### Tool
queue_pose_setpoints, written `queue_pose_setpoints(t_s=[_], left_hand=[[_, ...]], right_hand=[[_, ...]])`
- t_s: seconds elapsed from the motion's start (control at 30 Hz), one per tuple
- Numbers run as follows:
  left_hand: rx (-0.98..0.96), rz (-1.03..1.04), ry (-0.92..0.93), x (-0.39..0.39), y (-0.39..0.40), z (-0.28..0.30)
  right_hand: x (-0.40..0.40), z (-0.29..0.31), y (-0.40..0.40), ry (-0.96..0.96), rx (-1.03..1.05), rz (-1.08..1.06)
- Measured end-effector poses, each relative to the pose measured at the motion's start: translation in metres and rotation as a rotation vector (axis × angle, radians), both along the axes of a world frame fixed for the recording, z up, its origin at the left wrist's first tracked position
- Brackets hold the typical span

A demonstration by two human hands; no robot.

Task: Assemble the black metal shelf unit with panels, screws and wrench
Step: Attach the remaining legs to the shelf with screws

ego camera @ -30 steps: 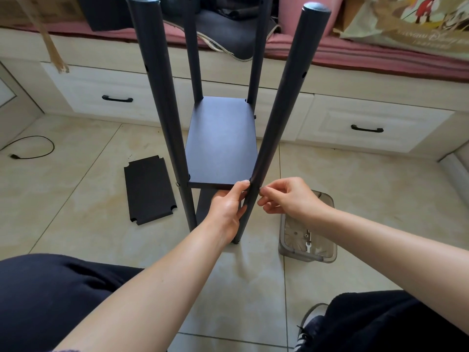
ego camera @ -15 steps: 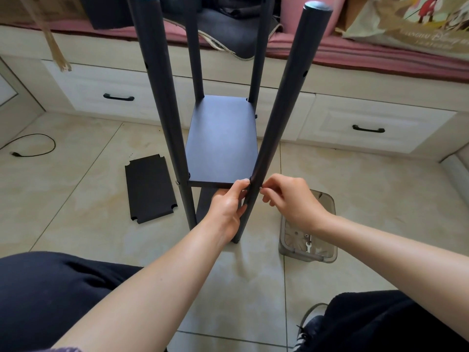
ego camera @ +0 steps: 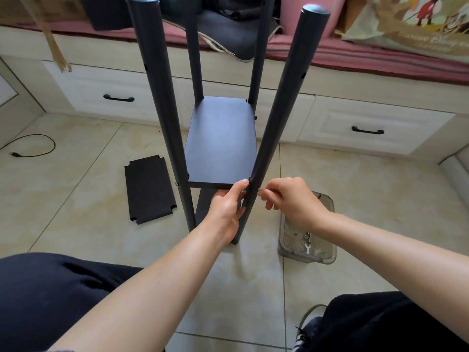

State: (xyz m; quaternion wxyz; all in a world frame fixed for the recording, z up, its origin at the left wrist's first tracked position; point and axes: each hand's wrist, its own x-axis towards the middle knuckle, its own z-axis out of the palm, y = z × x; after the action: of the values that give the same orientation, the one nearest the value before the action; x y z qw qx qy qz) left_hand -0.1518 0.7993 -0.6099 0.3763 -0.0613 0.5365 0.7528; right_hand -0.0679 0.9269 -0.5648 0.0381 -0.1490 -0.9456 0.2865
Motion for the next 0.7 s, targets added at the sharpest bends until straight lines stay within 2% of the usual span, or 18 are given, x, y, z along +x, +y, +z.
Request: queue_pose_setpoints(t_s=[0.13, 0.43, 0.53, 0.7], left_hand=[[0.001, 0.009, -0.011, 0.000, 0.000, 0.000], [0.035, -0.010, -0.024, 0.000, -0.001, -0.001], [0.045, -0.017, -0.026, 0.000, -0.002, -0.001], [0.046, -0.023, -0.035, 0.000, -0.002, 0.001]], right_hand=[[0.001, 0.002, -0.004, 0.017, 0.158, 0.005], [0.001, 0.001, -0.012, 0.000, 0.327, -0.051], [0.001, 0.001, -0.015, 0.025, 0.265, -0.080], [0.002, -0.002, -0.014, 0.008, 0.158, -0.010]])
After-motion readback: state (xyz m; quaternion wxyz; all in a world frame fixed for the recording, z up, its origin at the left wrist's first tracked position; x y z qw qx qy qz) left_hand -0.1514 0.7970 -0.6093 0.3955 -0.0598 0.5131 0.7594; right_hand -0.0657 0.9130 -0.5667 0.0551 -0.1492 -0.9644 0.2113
